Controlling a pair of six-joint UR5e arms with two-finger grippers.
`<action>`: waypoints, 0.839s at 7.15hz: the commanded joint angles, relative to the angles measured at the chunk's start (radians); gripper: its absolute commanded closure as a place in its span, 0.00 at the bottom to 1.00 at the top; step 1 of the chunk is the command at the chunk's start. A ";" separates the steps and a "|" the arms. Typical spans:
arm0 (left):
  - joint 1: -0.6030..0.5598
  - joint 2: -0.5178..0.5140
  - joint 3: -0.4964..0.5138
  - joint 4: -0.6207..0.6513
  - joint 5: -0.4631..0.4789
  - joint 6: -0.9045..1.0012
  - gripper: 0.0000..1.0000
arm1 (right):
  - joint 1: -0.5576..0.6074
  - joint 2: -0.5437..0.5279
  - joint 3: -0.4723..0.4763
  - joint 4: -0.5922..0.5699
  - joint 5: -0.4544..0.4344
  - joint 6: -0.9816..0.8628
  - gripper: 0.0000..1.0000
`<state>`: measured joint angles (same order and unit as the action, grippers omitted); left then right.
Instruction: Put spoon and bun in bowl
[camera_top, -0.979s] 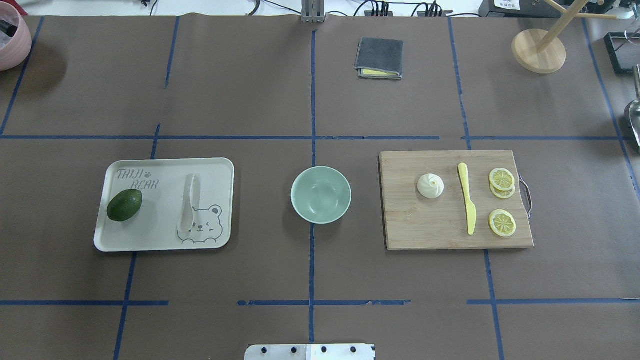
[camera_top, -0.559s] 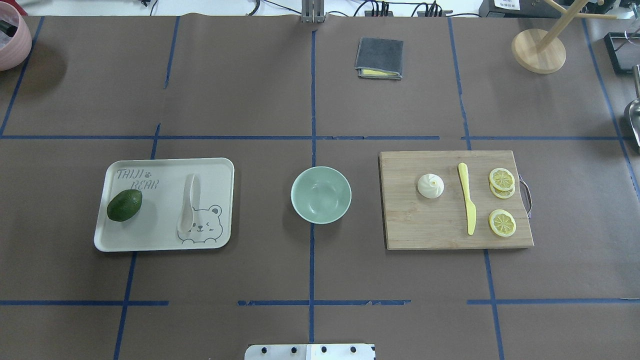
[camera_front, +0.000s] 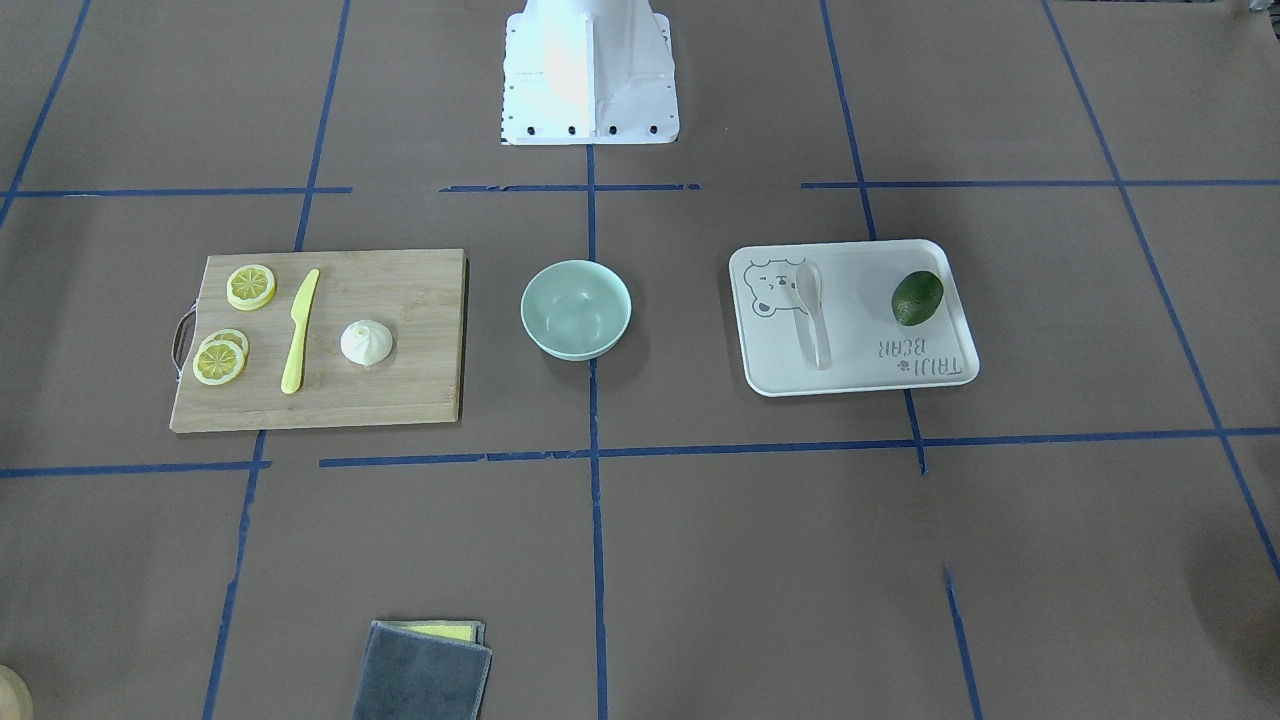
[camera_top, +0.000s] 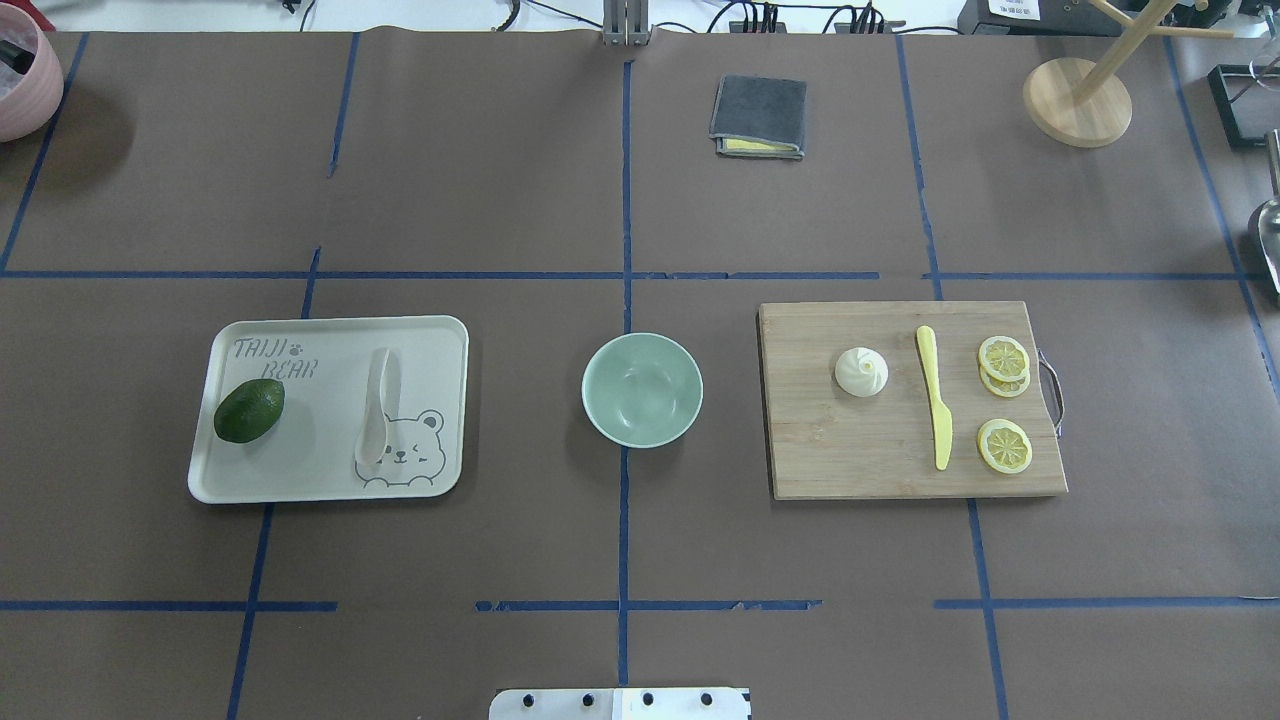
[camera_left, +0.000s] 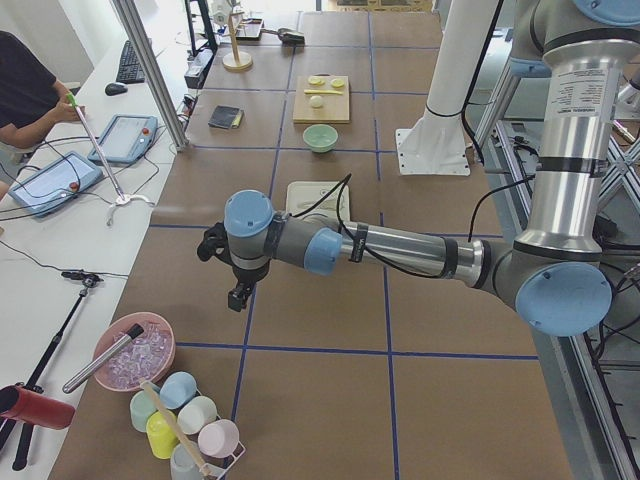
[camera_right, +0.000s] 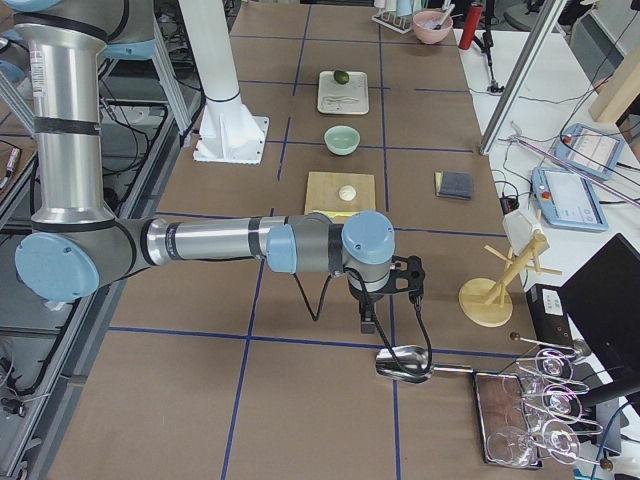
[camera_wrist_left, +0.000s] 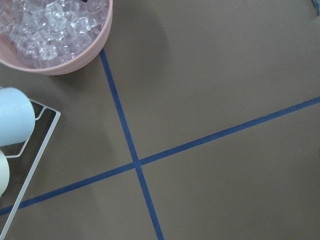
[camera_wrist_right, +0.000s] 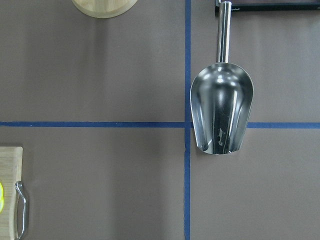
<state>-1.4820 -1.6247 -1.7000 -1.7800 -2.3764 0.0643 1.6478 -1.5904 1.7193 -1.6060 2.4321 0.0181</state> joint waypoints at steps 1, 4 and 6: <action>0.093 -0.001 -0.067 -0.091 0.037 -0.213 0.00 | 0.000 -0.003 0.020 -0.002 0.008 -0.001 0.00; 0.280 0.000 -0.110 -0.272 0.107 -0.640 0.02 | -0.002 -0.002 0.019 -0.002 0.022 0.000 0.00; 0.409 -0.001 -0.141 -0.325 0.227 -0.821 0.04 | -0.002 -0.002 0.019 -0.002 0.048 -0.001 0.00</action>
<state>-1.1494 -1.6250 -1.8193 -2.0760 -2.2132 -0.6462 1.6460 -1.5923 1.7377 -1.6076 2.4608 0.0179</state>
